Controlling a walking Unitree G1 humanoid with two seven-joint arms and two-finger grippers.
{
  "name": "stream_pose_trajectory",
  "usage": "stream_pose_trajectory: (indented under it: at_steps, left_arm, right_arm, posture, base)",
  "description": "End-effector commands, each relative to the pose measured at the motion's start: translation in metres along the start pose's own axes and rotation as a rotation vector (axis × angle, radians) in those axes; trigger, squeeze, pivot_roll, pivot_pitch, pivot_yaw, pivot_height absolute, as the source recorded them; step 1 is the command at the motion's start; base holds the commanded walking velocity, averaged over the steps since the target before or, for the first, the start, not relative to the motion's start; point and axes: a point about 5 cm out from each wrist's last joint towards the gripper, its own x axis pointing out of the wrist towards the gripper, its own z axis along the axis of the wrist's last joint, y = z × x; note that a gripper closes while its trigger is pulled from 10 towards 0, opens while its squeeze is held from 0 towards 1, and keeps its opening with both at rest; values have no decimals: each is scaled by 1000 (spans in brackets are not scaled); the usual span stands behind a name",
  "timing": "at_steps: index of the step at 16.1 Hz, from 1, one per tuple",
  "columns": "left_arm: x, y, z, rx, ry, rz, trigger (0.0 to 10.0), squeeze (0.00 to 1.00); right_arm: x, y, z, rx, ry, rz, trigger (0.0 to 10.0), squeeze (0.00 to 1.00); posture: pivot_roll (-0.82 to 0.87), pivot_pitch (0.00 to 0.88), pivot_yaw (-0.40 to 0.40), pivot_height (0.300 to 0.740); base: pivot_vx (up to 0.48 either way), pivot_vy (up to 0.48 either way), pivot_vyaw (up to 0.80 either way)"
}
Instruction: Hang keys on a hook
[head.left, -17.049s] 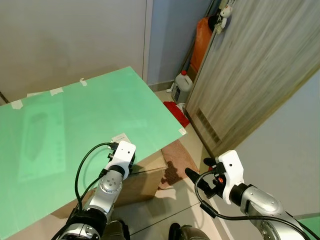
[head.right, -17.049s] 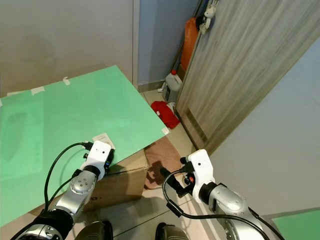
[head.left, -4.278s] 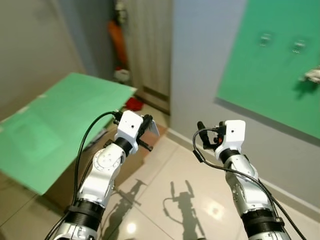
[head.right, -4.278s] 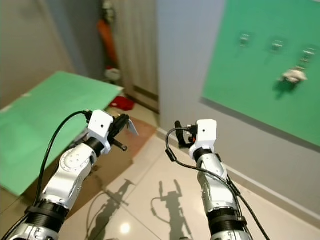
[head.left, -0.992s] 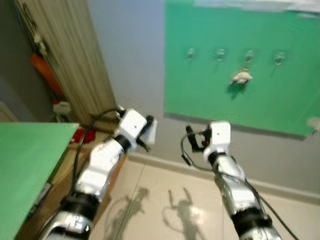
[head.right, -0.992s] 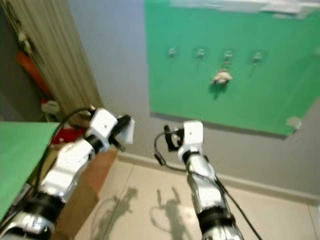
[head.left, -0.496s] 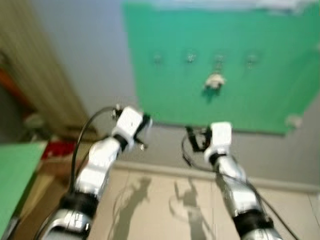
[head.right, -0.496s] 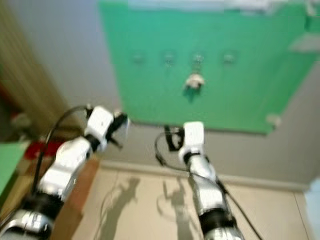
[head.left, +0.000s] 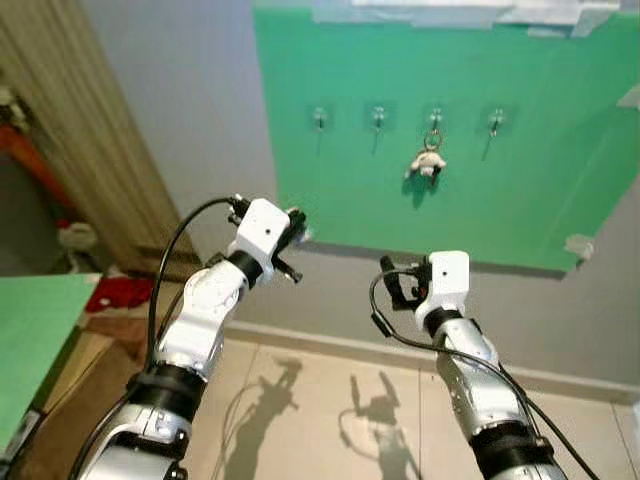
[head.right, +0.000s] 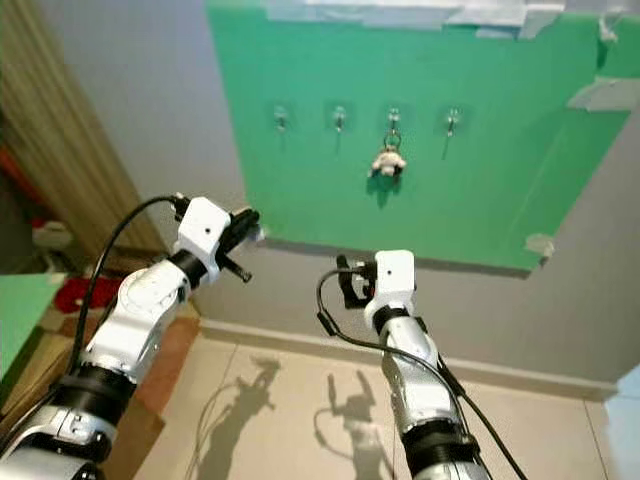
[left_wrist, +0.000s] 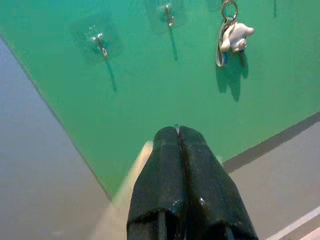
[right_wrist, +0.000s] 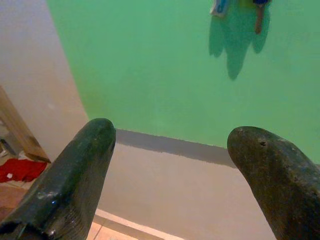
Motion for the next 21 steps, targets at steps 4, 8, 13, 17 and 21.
stream_pose_trajectory:
  at_steps: [4,8,13,17,21]
  left_arm:
    - [4,7,8,17,-15,-7,0,0]
    - [6,14,13,45,-26,3,0,0]
    - [7,17,13,18,-34,25,0,0]
    - [7,26,14,49,-15,53,0,0]
    - [10,31,21,60,-20,42,0,0]
  right_arm:
    - [1,1,7,-3,-25,4,10000,0]
    - [0,5,4,2,-20,8,10000,0]
    - [-1,1,3,-7,-13,11,10000,0]
    - [-2,1,2,-10,-10,15,10000,0]
    - [-5,2,-1,-6,-4,11,10000,0]
  posture:
    - [-20,0,105,740]
    - [-18,0,112,740]
    - [-21,0,104,740]
    - [-22,0,103,740]
    - [-26,0,119,740]
  base:
    - [480,0,0]
    - [480,0,0]
    - [384,0,0]
    - [0,0,0]
    - [0,0,0]
